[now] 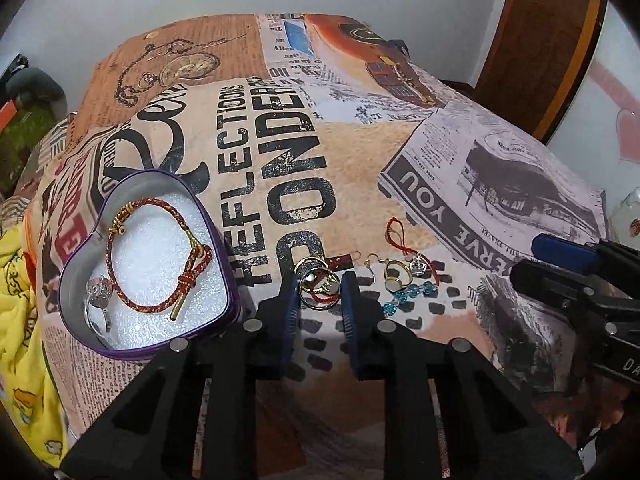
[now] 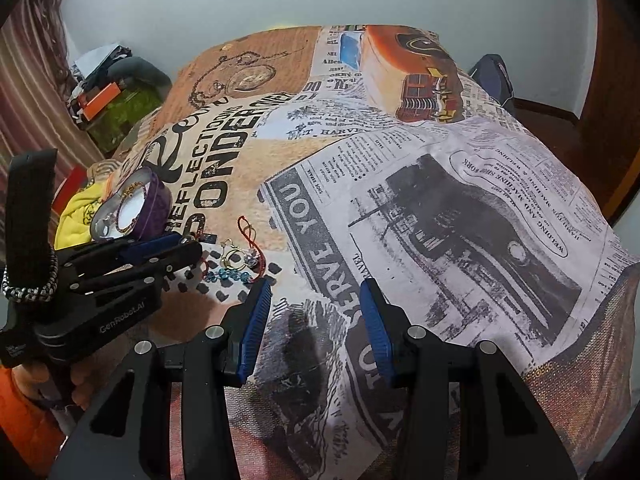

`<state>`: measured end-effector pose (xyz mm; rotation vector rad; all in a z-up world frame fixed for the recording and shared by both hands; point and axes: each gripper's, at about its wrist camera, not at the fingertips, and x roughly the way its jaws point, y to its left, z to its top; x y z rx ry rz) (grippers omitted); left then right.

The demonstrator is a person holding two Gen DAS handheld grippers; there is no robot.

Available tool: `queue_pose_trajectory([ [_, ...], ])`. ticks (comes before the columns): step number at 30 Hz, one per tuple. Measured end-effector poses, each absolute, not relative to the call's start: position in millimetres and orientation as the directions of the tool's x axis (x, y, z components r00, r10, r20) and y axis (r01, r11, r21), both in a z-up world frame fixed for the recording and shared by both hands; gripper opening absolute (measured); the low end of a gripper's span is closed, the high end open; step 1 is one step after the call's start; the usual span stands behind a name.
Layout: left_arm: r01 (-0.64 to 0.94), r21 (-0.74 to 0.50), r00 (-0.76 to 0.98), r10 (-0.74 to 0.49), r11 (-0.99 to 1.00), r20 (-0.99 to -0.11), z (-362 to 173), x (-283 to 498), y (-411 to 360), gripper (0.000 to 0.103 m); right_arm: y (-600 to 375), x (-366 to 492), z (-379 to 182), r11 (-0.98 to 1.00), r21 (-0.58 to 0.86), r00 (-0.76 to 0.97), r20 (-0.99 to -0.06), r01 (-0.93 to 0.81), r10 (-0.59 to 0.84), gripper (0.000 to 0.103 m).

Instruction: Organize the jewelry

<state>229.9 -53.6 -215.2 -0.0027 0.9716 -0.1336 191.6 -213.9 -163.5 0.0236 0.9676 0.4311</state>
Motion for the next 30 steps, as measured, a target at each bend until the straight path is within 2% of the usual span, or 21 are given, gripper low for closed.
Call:
queue_pose_trajectory([
  [17, 0.115, -0.109, 0.632, -0.157, 0.987, -0.759, -178.9, 192.4, -26.0, 0.021, -184.9, 198.3, -168.5, 0.885, 0.219, 0.471, -0.780, -0.411, 0.412, 0.042],
  [19, 0.108, -0.121, 0.632, -0.162, 0.987, -0.758, -180.1, 191.5, -21.1, 0.021, -178.9, 199.9, -168.5, 0.878, 0.227, 0.470, -0.773, -0.422, 0.426, 0.031],
  [21, 0.106, -0.131, 0.632, -0.169, 0.986, -0.756, -181.5, 189.8, -18.6, 0.021, -171.6, 201.4, -170.3, 0.869, 0.231, 0.457, -0.775, -0.438, 0.437, 0.014],
  [24, 0.108, -0.140, 0.633, -0.177, 0.984, -0.753, -183.0, 187.5, -16.8, 0.021, -163.2, 202.0, -172.9, 0.865, 0.229, 0.451, -0.778, -0.446, 0.438, 0.010],
  [30, 0.130, -0.150, 0.640, -0.198, 0.980, -0.742, -181.2, 184.3, -17.9, 0.021, -152.6, 205.2, -182.4, 0.875, 0.194, 0.427, -0.813, -0.443, 0.396, 0.010],
])
